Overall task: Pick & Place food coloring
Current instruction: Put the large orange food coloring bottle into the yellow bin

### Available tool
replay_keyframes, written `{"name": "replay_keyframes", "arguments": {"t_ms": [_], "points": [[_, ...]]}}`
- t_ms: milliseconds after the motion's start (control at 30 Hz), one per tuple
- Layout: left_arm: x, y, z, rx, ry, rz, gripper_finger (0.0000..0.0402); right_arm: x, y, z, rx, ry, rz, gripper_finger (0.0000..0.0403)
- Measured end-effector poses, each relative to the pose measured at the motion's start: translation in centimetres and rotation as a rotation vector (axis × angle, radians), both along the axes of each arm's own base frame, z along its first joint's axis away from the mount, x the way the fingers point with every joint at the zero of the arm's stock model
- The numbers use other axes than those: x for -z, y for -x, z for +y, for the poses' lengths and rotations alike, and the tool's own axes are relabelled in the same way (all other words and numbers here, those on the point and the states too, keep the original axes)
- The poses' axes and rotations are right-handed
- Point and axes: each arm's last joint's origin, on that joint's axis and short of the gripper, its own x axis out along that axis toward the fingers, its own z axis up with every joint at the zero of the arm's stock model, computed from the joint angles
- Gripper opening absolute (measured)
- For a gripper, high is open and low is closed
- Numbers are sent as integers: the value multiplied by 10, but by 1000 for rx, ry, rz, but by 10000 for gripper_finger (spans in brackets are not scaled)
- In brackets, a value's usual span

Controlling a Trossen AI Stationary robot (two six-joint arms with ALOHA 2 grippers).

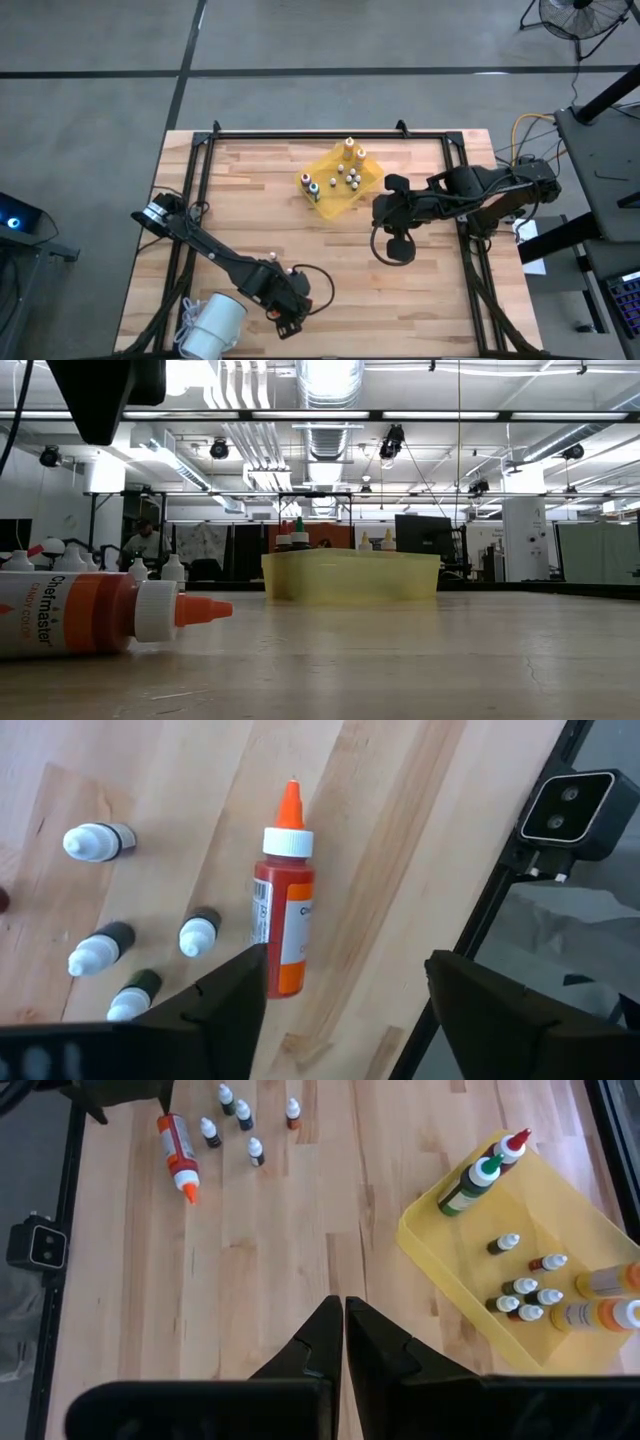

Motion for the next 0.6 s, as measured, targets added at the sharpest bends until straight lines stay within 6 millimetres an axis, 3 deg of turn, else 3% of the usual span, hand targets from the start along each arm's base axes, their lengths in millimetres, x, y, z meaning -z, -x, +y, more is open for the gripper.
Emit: {"name": "replay_keyframes", "arguments": {"t_ms": [167,600], "points": [[9,2,2,-15,-13,25,272,0,0,0,0,0,0,9],[48,6,4,2,35,63,274,0,0,0,1,0,0,9]]}}
